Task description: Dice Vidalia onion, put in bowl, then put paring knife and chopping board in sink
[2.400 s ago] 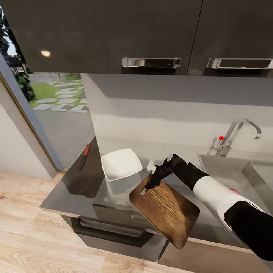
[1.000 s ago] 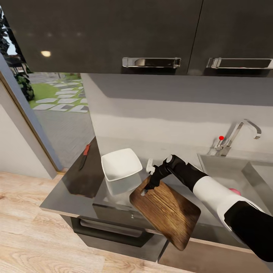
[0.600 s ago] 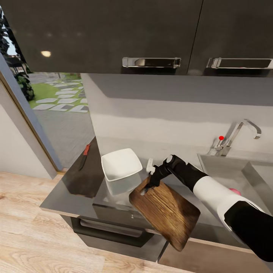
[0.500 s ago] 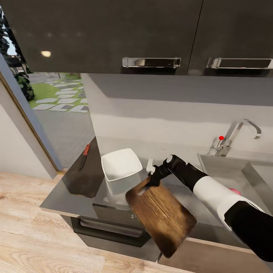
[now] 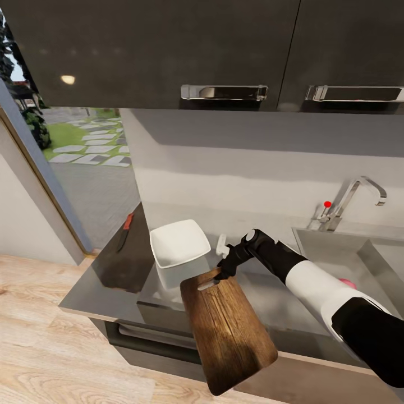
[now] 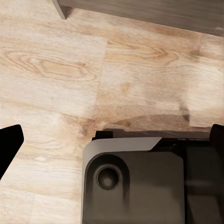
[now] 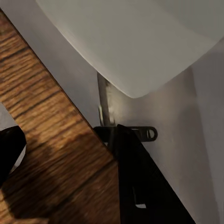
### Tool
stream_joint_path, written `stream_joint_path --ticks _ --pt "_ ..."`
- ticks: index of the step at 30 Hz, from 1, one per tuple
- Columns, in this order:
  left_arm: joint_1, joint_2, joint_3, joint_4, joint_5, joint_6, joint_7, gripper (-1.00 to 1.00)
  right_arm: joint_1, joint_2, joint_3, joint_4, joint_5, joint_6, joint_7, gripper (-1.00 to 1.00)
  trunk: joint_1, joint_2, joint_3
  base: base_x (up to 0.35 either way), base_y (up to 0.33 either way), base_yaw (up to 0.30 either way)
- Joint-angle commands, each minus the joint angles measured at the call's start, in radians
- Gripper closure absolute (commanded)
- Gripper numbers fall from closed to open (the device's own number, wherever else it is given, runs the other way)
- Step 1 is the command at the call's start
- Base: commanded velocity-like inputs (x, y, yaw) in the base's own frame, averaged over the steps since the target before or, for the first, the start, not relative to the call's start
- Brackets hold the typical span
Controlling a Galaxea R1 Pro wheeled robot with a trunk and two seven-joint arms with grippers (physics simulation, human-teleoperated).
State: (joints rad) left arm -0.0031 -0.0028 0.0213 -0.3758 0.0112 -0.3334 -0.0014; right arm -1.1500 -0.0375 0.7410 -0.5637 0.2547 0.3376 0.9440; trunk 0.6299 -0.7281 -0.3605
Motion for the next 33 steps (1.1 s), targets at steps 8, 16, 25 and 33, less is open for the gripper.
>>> stream_joint_path --ticks 8,16,25,33 --pt "0.0 0.0 0.002 0.0 0.001 -0.004 0.0 -1.0 0.0 0.001 0.006 -0.002 0.003 0.009 0.002 1.0 0.0 -0.001 0.005 0.0 0.0 0.0" --pt "0.0 0.0 0.002 0.0 0.001 -0.004 0.0 -1.0 -0.001 0.001 0.006 -0.002 0.003 0.009 0.002 1.0 0.0 -0.001 0.018 0.0 0.0 0.0" --pt "0.0 0.0 0.002 0.0 0.001 -0.004 0.0 -1.0 -0.001 0.001 0.006 -0.002 0.003 0.009 0.002 1.0 0.0 -0.001 0.032 0.0 0.0 0.0" --pt "0.0 0.0 0.002 0.0 0.001 -0.004 0.0 -1.0 0.0 0.001 0.006 -0.002 0.003 0.009 0.004 1.0 0.0 -0.001 0.045 -0.153 0.0 0.0"
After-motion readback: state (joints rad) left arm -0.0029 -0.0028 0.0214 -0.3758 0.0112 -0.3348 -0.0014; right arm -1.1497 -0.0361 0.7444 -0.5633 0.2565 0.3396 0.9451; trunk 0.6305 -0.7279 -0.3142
